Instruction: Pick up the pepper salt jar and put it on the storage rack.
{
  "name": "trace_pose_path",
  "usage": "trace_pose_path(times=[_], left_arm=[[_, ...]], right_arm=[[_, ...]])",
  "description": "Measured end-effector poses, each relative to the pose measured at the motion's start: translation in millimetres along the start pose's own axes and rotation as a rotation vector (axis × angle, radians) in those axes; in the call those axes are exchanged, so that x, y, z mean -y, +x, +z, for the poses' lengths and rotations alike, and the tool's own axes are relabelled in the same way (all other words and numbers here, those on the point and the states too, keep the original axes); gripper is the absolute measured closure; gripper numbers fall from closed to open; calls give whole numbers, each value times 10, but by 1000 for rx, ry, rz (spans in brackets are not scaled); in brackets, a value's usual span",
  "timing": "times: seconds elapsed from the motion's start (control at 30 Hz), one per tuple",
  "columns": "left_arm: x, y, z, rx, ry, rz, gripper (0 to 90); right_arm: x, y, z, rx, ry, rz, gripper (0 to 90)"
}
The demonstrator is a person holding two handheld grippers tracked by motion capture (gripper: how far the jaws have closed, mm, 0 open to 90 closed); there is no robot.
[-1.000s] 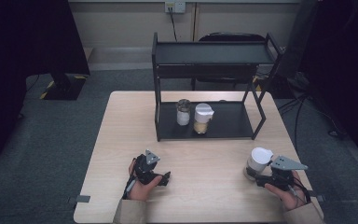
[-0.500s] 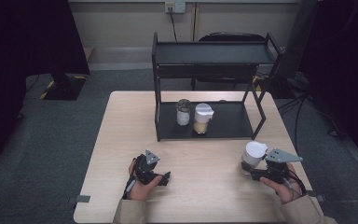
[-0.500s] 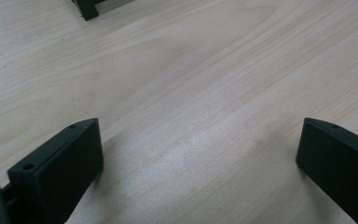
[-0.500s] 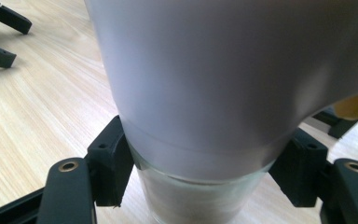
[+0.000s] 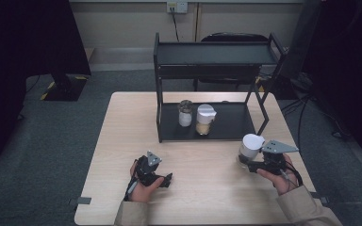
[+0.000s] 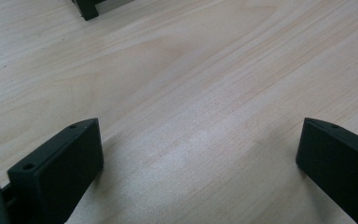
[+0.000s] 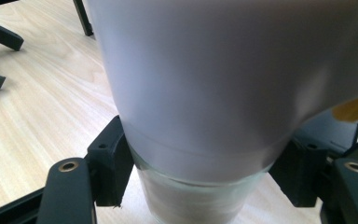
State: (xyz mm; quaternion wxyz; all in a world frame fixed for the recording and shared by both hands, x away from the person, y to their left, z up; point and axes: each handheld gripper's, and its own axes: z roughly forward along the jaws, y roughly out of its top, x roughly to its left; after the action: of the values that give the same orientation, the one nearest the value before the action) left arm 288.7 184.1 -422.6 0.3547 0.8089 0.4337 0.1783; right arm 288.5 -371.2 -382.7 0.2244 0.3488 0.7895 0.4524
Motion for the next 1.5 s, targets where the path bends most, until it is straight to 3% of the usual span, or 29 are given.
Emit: trace_pose_path(times=[0.7, 1.1, 1.5], left_arm=[[1, 0, 0, 0, 0, 0, 0], [1, 0, 0, 0, 0, 0, 0], [0, 0, 0, 0, 0, 0, 0]], right_arm=[[-252, -33, 254, 35, 22, -7, 311], [-355, -119, 451, 43, 3, 37, 310], [-458, -193, 613, 64, 5, 41, 310]])
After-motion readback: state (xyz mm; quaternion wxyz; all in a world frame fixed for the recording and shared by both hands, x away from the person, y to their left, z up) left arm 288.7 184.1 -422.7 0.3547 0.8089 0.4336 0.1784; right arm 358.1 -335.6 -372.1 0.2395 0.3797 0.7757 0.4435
